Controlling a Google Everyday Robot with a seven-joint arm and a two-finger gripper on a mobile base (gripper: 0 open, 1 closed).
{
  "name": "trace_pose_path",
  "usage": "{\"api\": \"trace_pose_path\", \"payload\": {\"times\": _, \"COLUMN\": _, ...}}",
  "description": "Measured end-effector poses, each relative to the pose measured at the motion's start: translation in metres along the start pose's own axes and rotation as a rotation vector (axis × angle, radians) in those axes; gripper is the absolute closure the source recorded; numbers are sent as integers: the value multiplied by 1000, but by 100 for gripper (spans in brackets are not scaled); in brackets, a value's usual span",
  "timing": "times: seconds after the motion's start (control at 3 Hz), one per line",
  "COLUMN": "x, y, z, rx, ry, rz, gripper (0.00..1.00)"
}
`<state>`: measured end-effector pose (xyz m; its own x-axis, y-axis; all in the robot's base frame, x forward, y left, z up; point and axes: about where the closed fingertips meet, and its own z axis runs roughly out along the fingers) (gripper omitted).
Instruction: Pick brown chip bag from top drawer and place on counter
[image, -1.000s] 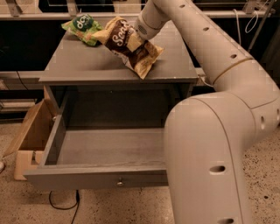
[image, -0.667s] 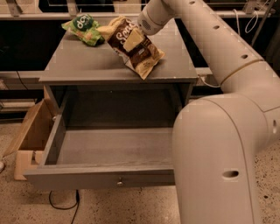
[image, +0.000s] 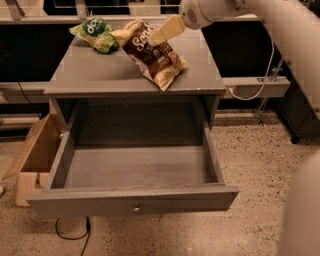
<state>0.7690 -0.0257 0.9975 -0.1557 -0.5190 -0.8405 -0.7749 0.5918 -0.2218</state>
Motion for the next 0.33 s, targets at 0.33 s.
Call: {"api": "trace_pose_path", "payload": {"times": 0.33, "x": 8, "y": 15, "z": -30, "rx": 14, "ry": -132, "rz": 34, "gripper": 0}}
